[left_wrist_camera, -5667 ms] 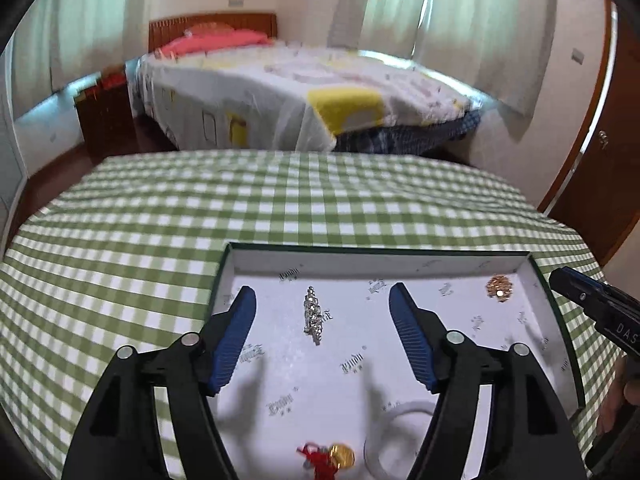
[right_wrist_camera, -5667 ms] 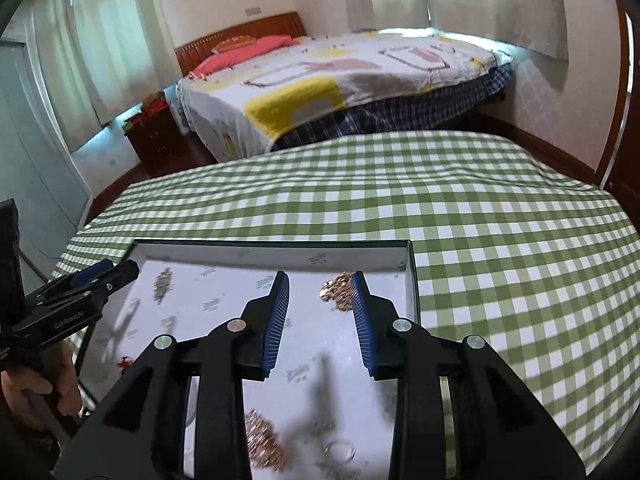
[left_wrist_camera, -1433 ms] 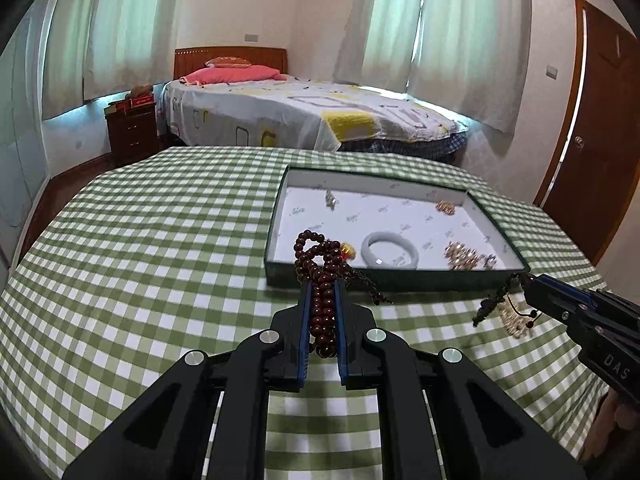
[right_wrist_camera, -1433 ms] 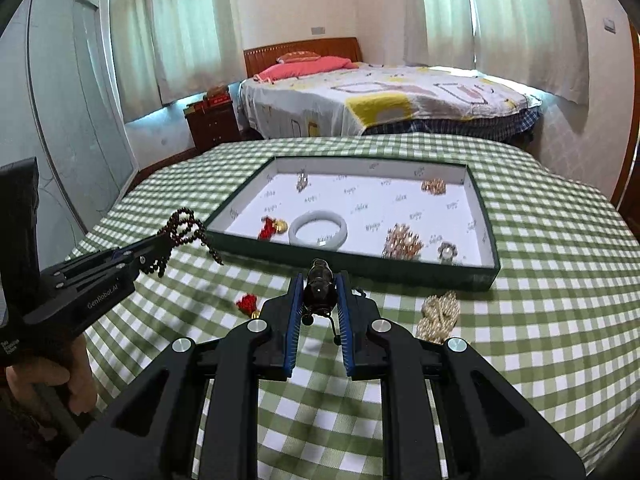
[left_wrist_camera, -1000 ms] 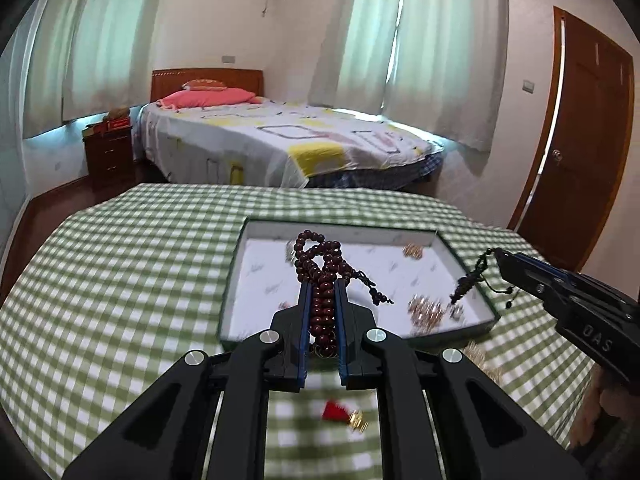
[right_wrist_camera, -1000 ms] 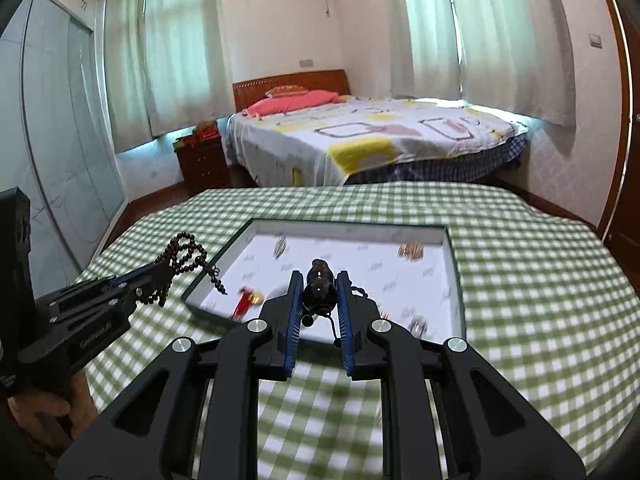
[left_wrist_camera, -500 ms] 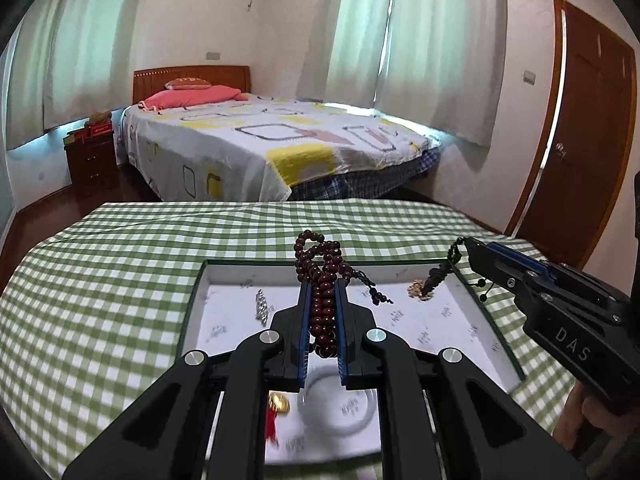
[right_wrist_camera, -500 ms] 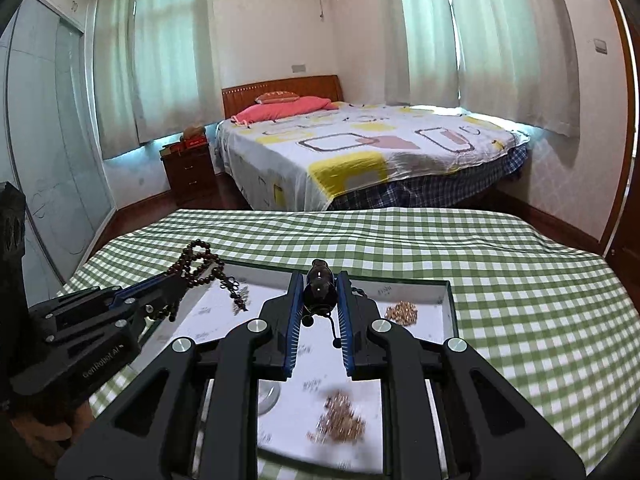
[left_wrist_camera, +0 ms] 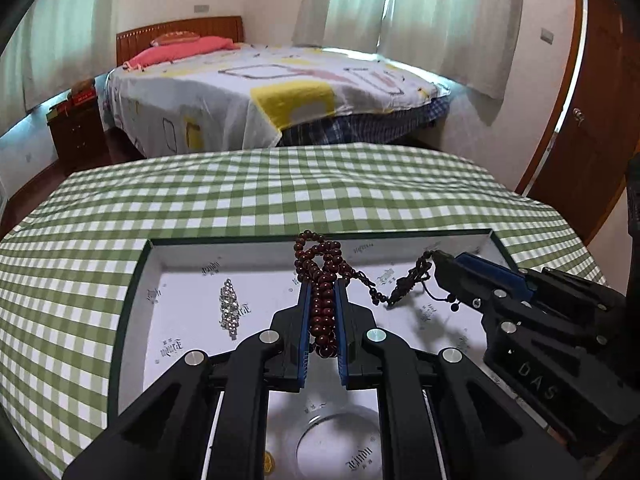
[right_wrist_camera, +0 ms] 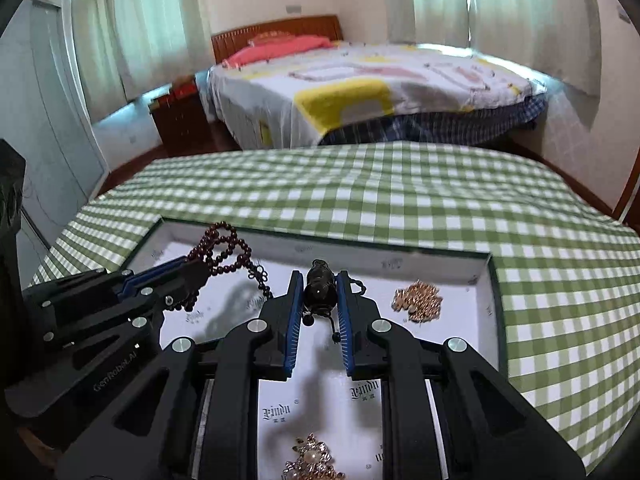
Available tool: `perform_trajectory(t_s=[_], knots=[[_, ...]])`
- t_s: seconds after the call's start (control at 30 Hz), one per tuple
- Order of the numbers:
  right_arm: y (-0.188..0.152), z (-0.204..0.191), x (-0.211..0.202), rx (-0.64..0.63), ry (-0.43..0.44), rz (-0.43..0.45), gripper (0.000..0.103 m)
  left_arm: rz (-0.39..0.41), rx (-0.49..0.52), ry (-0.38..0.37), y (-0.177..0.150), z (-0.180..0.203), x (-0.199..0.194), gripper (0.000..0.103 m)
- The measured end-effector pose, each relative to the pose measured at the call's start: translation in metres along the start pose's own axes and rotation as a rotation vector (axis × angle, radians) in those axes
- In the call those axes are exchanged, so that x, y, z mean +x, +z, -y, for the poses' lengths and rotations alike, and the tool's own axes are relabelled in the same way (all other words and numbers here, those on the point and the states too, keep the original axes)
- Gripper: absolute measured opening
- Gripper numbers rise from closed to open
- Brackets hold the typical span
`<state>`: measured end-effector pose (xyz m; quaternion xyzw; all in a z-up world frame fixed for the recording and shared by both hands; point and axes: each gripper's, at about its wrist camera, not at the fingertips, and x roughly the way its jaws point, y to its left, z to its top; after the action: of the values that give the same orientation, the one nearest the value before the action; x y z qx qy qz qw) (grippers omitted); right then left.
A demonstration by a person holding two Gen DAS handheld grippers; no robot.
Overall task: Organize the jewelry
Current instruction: 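Carry the bead bracelet and black pendant into the box and open both grippers, then withdraw both open grippers from the box toward the remaining jewelry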
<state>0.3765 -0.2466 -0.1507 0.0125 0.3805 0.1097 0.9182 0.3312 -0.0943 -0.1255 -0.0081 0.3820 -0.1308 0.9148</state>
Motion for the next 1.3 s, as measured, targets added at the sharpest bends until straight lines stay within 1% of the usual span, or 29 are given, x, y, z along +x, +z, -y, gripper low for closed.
perform_trajectory(t_s=[0.2, 0.27, 0.43, 0.7, 0.73, 0.77, 0.8, 0.87, 0.93, 1.03, 1.2, 1.3], knots=[[0.005, 0.001, 0.015, 0.022, -0.001, -0.061, 0.017, -0.058, -0.005, 0.021, 0.002, 0.000, 0.013, 0.012], [0.007, 0.003, 0.019, 0.029, 0.002, -0.080, 0.017, -0.089, -0.008, 0.022, 0.004, 0.000, 0.018, 0.012], [0.006, 0.004, 0.029, 0.037, 0.009, -0.124, 0.017, -0.121, -0.030, 0.022, 0.004, -0.006, 0.022, 0.012], [0.006, 0.005, 0.028, 0.040, 0.004, -0.112, 0.021, -0.144, -0.045, 0.019, 0.004, -0.008, 0.025, 0.014], [0.005, 0.004, 0.027, 0.040, 0.002, -0.106, 0.026, -0.146, -0.045, 0.019, 0.004, -0.008, 0.025, 0.014], [0.005, 0.005, 0.027, 0.039, 0.002, -0.103, 0.029, -0.148, -0.044, 0.020, 0.005, -0.008, 0.026, 0.020], [0.005, 0.005, 0.025, 0.038, 0.002, -0.098, 0.029, -0.146, -0.048, 0.022, 0.005, -0.009, 0.025, 0.029], [0.005, 0.005, 0.023, 0.038, 0.000, -0.089, 0.029, -0.131, -0.053, 0.025, 0.008, -0.009, 0.025, 0.034], [0.005, 0.005, 0.020, 0.042, -0.001, -0.078, 0.030, -0.122, -0.045, 0.029, 0.007, -0.008, 0.023, 0.035], [0.005, 0.006, 0.015, 0.042, -0.007, -0.061, 0.038, -0.119, -0.035, 0.031, 0.007, -0.007, 0.022, 0.039], [0.004, 0.009, 0.006, 0.044, -0.015, -0.038, 0.042, -0.086, -0.019, 0.053, 0.008, -0.007, 0.017, 0.048], [0.004, 0.009, 0.002, 0.044, -0.022, -0.029, 0.046, -0.075, -0.026, 0.058, 0.008, -0.008, 0.013, 0.053]])
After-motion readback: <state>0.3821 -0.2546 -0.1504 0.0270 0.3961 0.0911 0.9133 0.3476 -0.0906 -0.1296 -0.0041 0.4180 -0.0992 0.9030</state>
